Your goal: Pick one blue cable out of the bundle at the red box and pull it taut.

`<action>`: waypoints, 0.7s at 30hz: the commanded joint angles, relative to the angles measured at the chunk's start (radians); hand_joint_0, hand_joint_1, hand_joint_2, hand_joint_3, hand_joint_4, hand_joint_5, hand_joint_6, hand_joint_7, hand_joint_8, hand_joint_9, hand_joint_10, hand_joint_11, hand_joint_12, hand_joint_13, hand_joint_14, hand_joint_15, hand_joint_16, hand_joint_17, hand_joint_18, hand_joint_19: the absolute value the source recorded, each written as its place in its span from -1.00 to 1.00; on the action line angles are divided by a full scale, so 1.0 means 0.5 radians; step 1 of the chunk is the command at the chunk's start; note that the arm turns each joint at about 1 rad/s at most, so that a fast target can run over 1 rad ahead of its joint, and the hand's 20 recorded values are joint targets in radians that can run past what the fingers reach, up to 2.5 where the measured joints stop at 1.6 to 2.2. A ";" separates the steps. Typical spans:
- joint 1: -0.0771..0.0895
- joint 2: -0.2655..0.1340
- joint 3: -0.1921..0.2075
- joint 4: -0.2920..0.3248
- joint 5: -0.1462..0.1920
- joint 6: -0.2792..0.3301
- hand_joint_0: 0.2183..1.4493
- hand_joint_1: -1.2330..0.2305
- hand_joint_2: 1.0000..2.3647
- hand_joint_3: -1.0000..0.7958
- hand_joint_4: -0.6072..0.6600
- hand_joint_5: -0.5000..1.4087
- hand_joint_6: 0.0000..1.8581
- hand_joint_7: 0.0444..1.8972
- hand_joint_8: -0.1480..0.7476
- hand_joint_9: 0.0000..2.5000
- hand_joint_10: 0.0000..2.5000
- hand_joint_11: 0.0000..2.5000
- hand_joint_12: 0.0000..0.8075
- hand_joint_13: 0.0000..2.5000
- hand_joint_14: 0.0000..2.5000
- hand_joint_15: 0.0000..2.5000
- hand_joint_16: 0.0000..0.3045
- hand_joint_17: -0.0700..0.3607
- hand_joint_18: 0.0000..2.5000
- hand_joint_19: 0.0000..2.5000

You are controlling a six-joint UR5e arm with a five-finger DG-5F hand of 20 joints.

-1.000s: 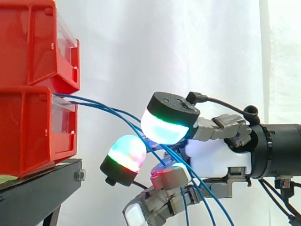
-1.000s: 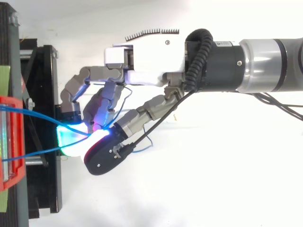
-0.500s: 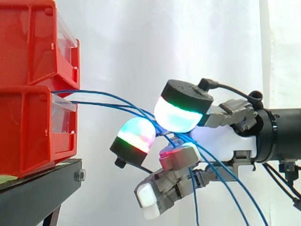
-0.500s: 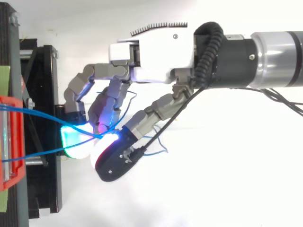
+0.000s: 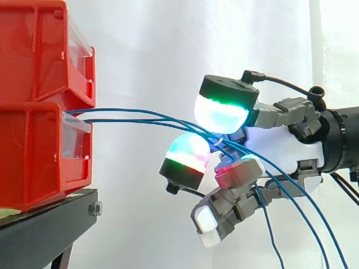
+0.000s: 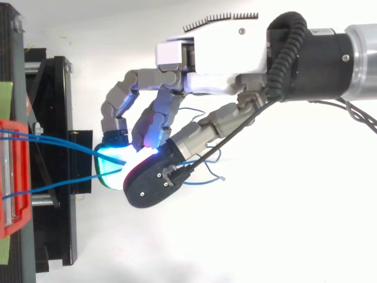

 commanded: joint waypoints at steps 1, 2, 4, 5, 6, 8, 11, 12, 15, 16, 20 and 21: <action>-0.003 0.007 0.000 -0.033 0.001 0.001 -0.41 -0.32 -0.98 -0.20 0.18 -0.60 -0.06 -0.05 0.24 -0.06 -1.00 -0.07 0.02 -0.32 -0.99 -0.67 -0.63 -0.08 -0.53 -0.74; -0.003 0.010 0.000 -0.042 -0.002 0.004 -0.40 -0.35 -0.98 -0.17 0.19 -0.60 -0.05 -0.05 0.23 -0.06 -1.00 -0.07 0.01 -0.32 -0.99 -0.66 -0.63 -0.08 -0.52 -0.74; -0.006 0.010 0.000 -0.042 0.001 0.007 -0.39 -0.38 -0.98 -0.14 0.20 -0.60 -0.04 -0.06 0.25 -0.05 -1.00 -0.07 0.00 -0.32 -0.99 -0.67 -0.63 -0.09 -0.51 -0.74; -0.006 0.007 0.000 -0.042 0.001 0.007 -0.38 -0.41 -0.98 -0.11 0.21 -0.60 -0.04 -0.07 0.27 -0.05 -1.00 -0.07 0.02 -0.31 -0.99 -0.67 -0.62 -0.07 -0.50 -0.75; -0.006 0.010 0.000 -0.042 0.004 0.007 -0.37 -0.43 -0.98 -0.10 0.20 -0.60 -0.03 -0.07 0.28 -0.03 -1.00 -0.05 0.03 -0.30 -0.99 -0.67 -0.61 -0.06 -0.48 -0.75; -0.006 0.007 0.003 -0.042 0.004 0.010 -0.35 -0.45 -0.97 -0.09 0.18 -0.60 -0.03 -0.03 0.28 -0.04 -1.00 -0.05 0.02 -0.30 -0.99 -0.67 -0.62 -0.07 -0.49 -0.76; -0.006 0.010 0.009 -0.042 0.004 0.007 -0.30 -0.52 -0.97 -0.09 0.14 -0.60 -0.04 0.04 0.28 -0.04 -1.00 -0.04 0.00 -0.30 -0.99 -0.67 -0.63 -0.09 -0.49 -0.77; -0.009 0.010 0.015 -0.045 0.007 0.007 -0.28 -0.55 -0.97 -0.10 0.12 -0.60 -0.04 0.07 0.29 -0.04 -0.99 -0.05 0.00 -0.30 -0.99 -0.67 -0.63 -0.09 -0.48 -0.78; -0.009 0.010 0.024 -0.045 0.007 0.004 -0.19 -0.64 -0.97 -0.16 0.08 -0.61 -0.04 0.16 0.28 -0.05 -1.00 -0.05 -0.01 -0.31 -0.99 -0.68 -0.63 -0.09 -0.48 -0.80; -0.009 0.010 0.030 -0.045 0.007 0.001 -0.16 -0.66 -0.98 -0.20 0.07 -0.61 -0.04 0.21 0.27 -0.05 -1.00 -0.05 0.00 -0.31 -0.99 -0.68 -0.63 -0.09 -0.48 -0.81; -0.012 0.007 0.049 -0.051 0.001 -0.002 -0.06 -0.65 -1.00 -0.44 -0.03 -0.62 -0.05 0.16 0.23 -0.08 -0.99 -0.06 -0.04 -0.33 -0.99 -0.70 -0.63 -0.09 -0.47 -0.84; -0.015 0.007 0.055 -0.058 0.001 -0.002 -0.10 -0.66 -1.00 -0.44 -0.03 -0.62 -0.05 0.08 0.21 -0.09 -0.99 -0.06 -0.04 -0.33 -0.99 -0.70 -0.63 -0.09 -0.47 -0.85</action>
